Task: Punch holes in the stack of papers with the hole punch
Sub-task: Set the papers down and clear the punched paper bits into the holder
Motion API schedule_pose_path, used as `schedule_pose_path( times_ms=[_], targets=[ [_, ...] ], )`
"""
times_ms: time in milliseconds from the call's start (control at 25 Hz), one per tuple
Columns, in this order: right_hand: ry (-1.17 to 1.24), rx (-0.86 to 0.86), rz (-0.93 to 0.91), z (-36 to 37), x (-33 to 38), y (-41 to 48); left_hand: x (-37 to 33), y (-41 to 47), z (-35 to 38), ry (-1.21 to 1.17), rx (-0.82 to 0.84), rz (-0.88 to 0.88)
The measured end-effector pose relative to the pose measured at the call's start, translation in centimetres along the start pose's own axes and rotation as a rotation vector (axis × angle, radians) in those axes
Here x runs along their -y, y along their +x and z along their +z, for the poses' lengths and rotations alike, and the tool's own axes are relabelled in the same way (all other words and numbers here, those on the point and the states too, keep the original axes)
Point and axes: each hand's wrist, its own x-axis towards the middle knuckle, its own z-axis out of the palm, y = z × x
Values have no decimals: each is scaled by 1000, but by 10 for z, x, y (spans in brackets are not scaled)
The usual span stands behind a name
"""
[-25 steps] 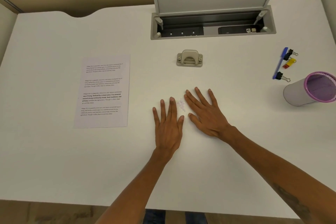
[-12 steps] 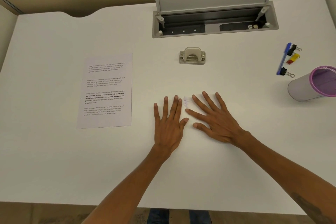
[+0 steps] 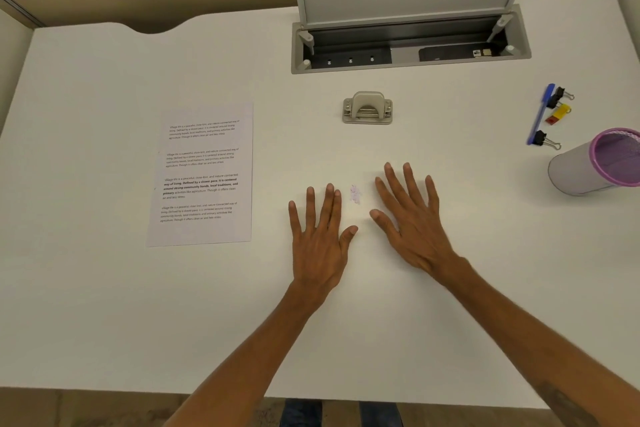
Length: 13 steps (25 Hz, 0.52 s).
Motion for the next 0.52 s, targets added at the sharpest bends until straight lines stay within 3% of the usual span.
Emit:
schedule_pose_path(
  times_ms=[240, 520],
  targets=[
    [15, -15, 212, 38, 58, -32, -17, -6, 13, -89, -47, -47],
    [-21, -55, 126, 35, 56, -16, -10, 1, 12, -84, -40, -5]
  ],
)
